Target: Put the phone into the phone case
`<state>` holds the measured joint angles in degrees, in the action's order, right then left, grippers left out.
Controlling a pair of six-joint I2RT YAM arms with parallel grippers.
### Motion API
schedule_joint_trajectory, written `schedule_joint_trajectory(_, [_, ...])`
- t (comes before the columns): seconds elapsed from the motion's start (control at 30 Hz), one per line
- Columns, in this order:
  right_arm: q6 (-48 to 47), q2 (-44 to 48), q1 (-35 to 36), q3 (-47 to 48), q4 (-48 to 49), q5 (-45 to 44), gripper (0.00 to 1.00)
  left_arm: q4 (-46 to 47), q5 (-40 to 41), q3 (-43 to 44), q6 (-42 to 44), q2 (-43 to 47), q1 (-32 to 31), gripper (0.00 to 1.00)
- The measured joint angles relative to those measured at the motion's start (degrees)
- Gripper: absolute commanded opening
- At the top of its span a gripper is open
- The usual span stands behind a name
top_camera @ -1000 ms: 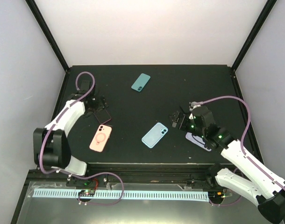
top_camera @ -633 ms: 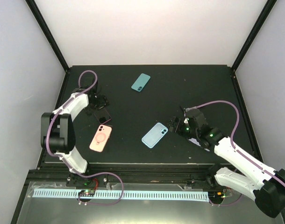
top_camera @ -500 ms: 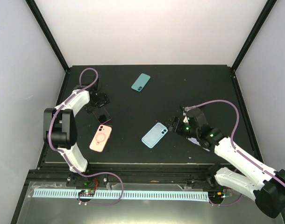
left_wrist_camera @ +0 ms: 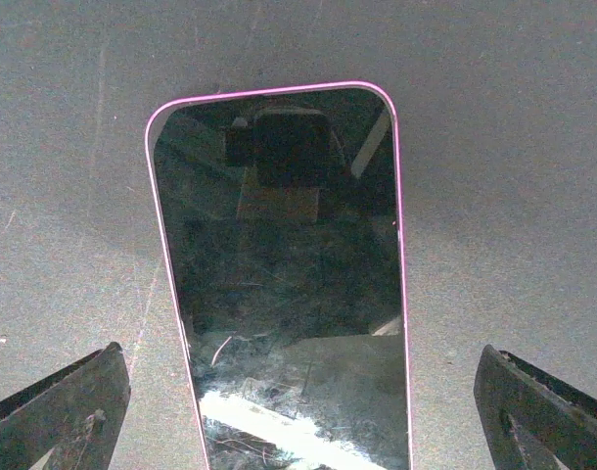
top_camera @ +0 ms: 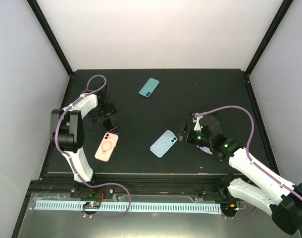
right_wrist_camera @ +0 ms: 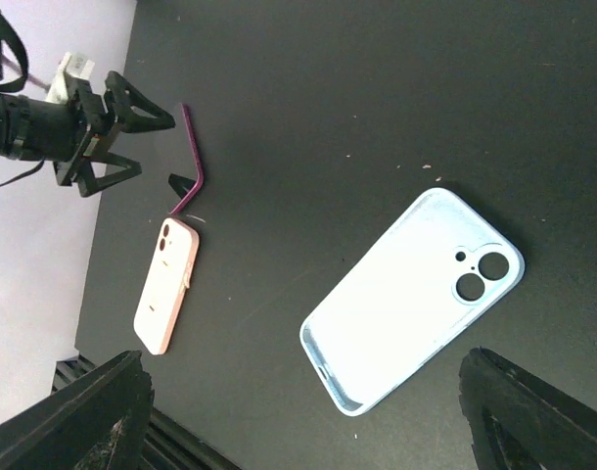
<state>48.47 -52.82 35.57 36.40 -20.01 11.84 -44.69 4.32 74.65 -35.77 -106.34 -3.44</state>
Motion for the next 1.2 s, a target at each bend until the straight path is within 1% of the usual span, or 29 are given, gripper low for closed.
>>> schedule_joint_trajectory(0.27, [-1.01, 1.38, 0.02, -0.87, 0.81, 0.61, 0.86, 0.50, -0.61, -0.07, -0.04, -1.03, 0.00, 0.97])
schedule_joint_trajectory(0.6, [-1.33, 1.77, 0.00, -0.94, 0.76, 0.87, 0.86, 0.57, -0.66, -0.66, -0.61, -2.80, 0.02, 0.97])
schedule_joint_trajectory(0.87, [-1.51, 1.79, 0.00, -0.94, 0.72, 0.96, 0.85, 1.18, -1.07, -1.25, -1.60, -3.67, 0.02, 0.90])
schedule_joint_trajectory(1.1, [-1.66, 1.81, 0.00, -0.85, -0.31, 1.05, 0.85, 1.20, -1.51, -1.40, -2.84, -4.42, 0.02, 0.86])
schedule_joint_trajectory(1.2, [-1.64, 2.38, 0.00, -0.85, -0.68, 0.98, 0.85, 1.36, -1.46, -1.64, -2.86, -4.33, 0.02, 0.80])
